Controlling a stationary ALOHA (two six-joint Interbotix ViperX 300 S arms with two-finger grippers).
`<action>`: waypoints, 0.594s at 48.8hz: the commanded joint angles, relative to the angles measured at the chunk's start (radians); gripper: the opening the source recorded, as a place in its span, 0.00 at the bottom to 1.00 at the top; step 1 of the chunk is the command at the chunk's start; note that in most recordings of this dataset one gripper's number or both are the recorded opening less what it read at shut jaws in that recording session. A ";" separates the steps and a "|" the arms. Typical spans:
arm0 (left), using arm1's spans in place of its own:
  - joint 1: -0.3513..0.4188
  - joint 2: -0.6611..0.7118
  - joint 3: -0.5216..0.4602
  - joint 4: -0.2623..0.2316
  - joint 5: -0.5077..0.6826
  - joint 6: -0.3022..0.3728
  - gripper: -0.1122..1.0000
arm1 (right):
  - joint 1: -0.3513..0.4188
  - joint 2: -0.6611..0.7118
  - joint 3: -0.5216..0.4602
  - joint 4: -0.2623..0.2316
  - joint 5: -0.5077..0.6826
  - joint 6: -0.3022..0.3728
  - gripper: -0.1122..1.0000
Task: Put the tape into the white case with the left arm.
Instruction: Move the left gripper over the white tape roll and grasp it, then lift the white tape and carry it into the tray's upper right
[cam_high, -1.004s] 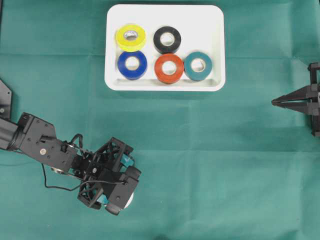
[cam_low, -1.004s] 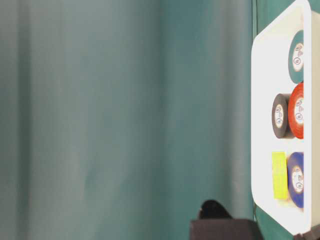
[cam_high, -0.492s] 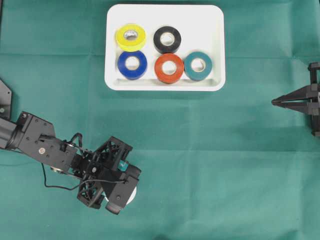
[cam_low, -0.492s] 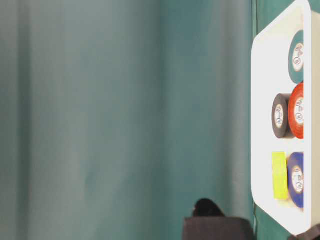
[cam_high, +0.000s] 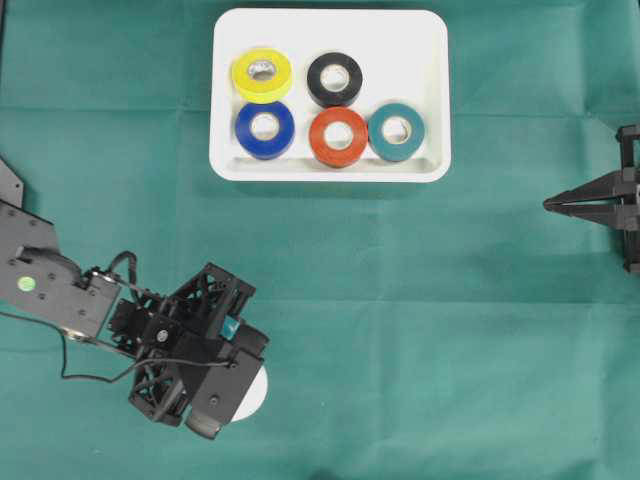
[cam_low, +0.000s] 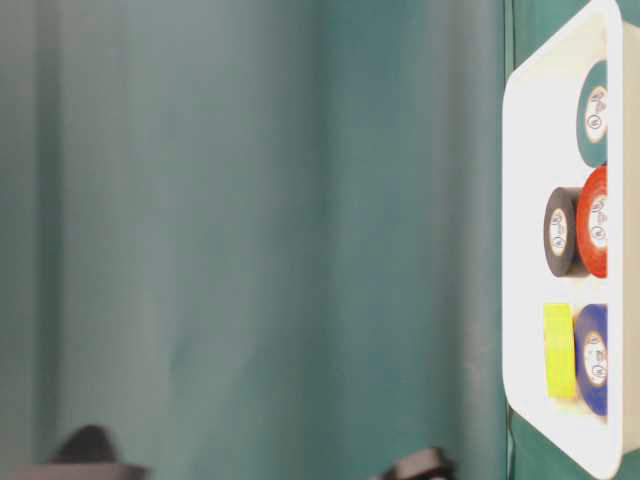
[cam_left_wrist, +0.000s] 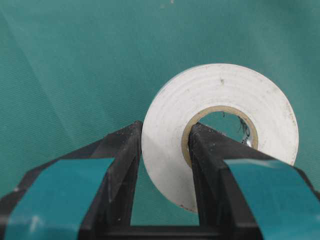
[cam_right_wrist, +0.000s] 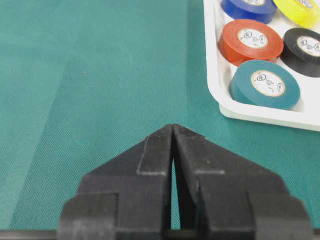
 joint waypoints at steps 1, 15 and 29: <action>0.018 -0.037 -0.026 0.002 0.011 0.002 0.34 | -0.002 0.005 -0.011 0.000 -0.011 0.002 0.02; 0.156 -0.012 -0.034 0.003 0.005 0.008 0.34 | -0.002 0.005 -0.011 0.000 -0.011 0.002 0.02; 0.357 0.028 -0.094 0.005 -0.017 0.067 0.34 | -0.002 0.006 -0.011 -0.002 -0.011 0.002 0.02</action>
